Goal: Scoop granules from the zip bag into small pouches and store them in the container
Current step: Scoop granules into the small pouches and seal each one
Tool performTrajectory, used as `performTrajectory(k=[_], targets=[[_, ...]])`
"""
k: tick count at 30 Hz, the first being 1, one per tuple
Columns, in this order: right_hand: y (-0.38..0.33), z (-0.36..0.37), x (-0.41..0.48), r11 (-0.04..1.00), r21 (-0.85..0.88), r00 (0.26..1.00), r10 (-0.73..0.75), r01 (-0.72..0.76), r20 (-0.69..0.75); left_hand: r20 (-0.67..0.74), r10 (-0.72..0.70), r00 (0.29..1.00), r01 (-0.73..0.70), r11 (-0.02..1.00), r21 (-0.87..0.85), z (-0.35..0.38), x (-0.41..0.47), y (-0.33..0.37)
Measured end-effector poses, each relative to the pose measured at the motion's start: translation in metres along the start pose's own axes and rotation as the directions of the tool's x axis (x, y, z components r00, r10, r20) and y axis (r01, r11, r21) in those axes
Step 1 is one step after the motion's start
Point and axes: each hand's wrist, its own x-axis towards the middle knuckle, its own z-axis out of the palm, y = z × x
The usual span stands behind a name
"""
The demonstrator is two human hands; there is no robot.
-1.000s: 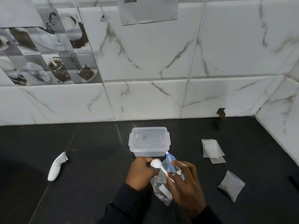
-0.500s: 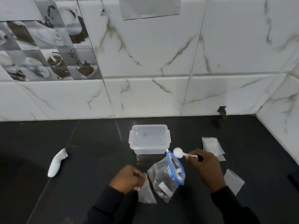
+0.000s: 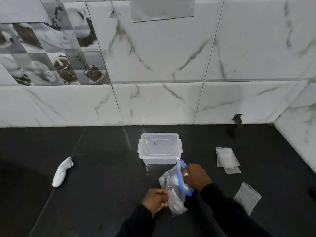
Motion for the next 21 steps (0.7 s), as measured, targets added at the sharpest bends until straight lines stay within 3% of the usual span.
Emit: performTrajectory(k=[6, 9, 13, 18, 21], targets=[[0.0, 0.015, -0.006, 0.998, -0.059, 0.997, -0.041, 0.037, -0.071, -0.047, 0.096, 0.994, -0.098, 0.994, -0.046, 0.01, 0.004, -0.005], [0.004, 0.014, -0.004, 1.0, 0.005, 0.998, 0.015, -0.015, -0.061, -0.005, 0.265, 0.964, -0.265, 0.964, 0.034, 0.01, 0.003, -0.004], [0.007, 0.007, -0.001, 0.987, 0.148, 0.998, 0.066, -0.065, 0.003, 0.057, 0.362, 0.931, -0.366, 0.925, 0.102, 0.012, 0.003, 0.0], [0.019, -0.007, 0.002, 0.968, 0.243, 0.998, 0.055, -0.057, 0.015, -0.026, 0.321, 0.947, -0.318, 0.945, 0.078, 0.007, 0.007, 0.002], [0.023, -0.012, 0.009, 0.973, 0.23, 0.998, 0.041, -0.028, -0.054, -0.068, 0.261, 0.963, -0.257, 0.964, 0.071, 0.004, 0.01, -0.003]])
